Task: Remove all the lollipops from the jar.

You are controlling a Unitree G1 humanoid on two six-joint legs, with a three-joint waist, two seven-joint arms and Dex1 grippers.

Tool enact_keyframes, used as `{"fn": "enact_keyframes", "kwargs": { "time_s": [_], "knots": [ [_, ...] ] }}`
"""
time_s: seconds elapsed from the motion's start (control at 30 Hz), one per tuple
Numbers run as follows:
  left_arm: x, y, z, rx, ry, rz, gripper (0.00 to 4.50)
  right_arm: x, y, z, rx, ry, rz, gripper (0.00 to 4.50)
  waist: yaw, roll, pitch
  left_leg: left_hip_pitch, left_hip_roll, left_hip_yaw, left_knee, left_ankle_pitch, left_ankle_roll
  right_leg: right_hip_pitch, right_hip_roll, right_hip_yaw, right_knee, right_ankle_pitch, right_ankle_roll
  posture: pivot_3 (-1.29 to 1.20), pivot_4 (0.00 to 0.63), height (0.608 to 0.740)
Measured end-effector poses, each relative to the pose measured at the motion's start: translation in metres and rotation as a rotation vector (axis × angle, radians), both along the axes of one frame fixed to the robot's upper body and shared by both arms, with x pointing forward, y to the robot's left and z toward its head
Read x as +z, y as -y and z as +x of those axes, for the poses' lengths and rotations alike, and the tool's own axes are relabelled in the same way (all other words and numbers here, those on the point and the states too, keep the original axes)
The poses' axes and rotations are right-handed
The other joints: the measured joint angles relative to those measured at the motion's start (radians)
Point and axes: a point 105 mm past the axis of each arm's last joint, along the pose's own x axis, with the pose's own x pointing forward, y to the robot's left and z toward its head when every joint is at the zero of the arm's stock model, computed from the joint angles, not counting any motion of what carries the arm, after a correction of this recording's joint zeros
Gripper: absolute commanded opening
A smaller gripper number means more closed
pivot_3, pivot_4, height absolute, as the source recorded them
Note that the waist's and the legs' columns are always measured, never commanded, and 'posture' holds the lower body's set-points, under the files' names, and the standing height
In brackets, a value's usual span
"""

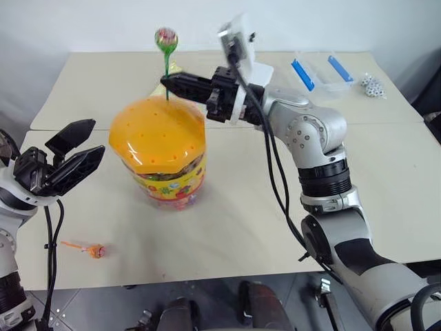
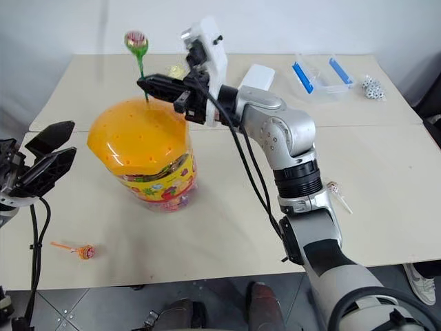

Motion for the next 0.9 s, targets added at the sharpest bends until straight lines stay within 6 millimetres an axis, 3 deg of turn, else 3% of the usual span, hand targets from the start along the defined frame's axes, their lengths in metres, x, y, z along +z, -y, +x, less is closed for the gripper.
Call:
{"fn": "enact_keyframes", "kwargs": {
  "time_s": [0.13,0.23,0.37,0.53,0.6,0.67,0.73,0.9],
  "knots": [
    [0.004,0.004,0.001,-0.021,0.008,0.006,4.5,0.019,0.026,-0.003,-0.007,0.08,0.089,0.01,0.0,0.0,0.0,0.0,0.0,0.0,0.0,0.0,0.0,0.0,0.0,0.0,0.0,0.0,0.0,0.0,0.15,0.74],
    [0.004,0.01,0.001,-0.058,-0.005,0.029,4.5,0.03,0.059,-0.001,-0.08,0.123,0.109,0.01,0.002,0.0,0.0,0.0,0.0,-0.001,0.0,0.0,0.0,0.0,0.0,0.0,0.0,0.0,0.0,0.0,0.15,0.74],
    [0.013,0.014,-0.004,-0.105,0.019,0.105,4.5,0.025,0.105,-0.002,-0.194,0.134,0.028,0.01,0.003,0.0,0.0,0.0,0.0,0.0,-0.001,0.0,0.0,0.0,0.0,0.0,0.0,0.0,0.0,0.0,0.15,0.74],
    [0.007,0.019,-0.011,-0.175,0.001,0.22,4.5,-0.015,0.168,0.001,-0.408,0.006,-0.201,0.01,0.01,0.0,0.0,0.0,0.0,0.001,-0.001,0.0,0.0,0.0,0.0,0.001,-0.001,0.0,0.0,0.0,0.15,0.74],
    [0.0,0.018,-0.014,-0.177,-0.002,0.315,4.5,-0.049,0.213,0.004,-0.588,-0.115,-0.364,0.01,0.025,0.0,0.0,0.0,0.0,0.003,-0.001,0.0,0.0,0.0,0.0,0.001,-0.002,0.0,0.0,0.0,0.15,0.74],
    [-0.006,0.016,-0.016,-0.176,0.002,0.378,4.5,-0.078,0.244,0.007,-0.72,-0.229,-0.469,0.01,0.033,0.0,0.0,0.0,0.0,0.005,-0.001,0.0,0.0,-0.001,0.0,0.003,-0.003,0.0,0.0,0.0,0.15,0.74],
    [-0.007,0.018,-0.018,-0.194,0.02,0.407,4.5,-0.107,0.267,0.008,-0.844,-0.341,-0.576,0.01,0.033,0.0,0.0,0.001,0.001,0.007,0.0,0.0,0.0,-0.001,0.0,0.005,-0.003,0.0,0.0,0.0,0.15,0.74],
    [-0.017,0.019,-0.018,-0.203,0.03,0.493,4.5,-0.149,0.3,0.009,-1.047,-0.477,-0.709,0.01,0.036,0.001,0.0,0.002,0.001,0.009,0.001,0.001,0.0,-0.001,0.0,0.007,-0.003,0.0,0.0,0.0,0.15,0.74]
  ]
}}
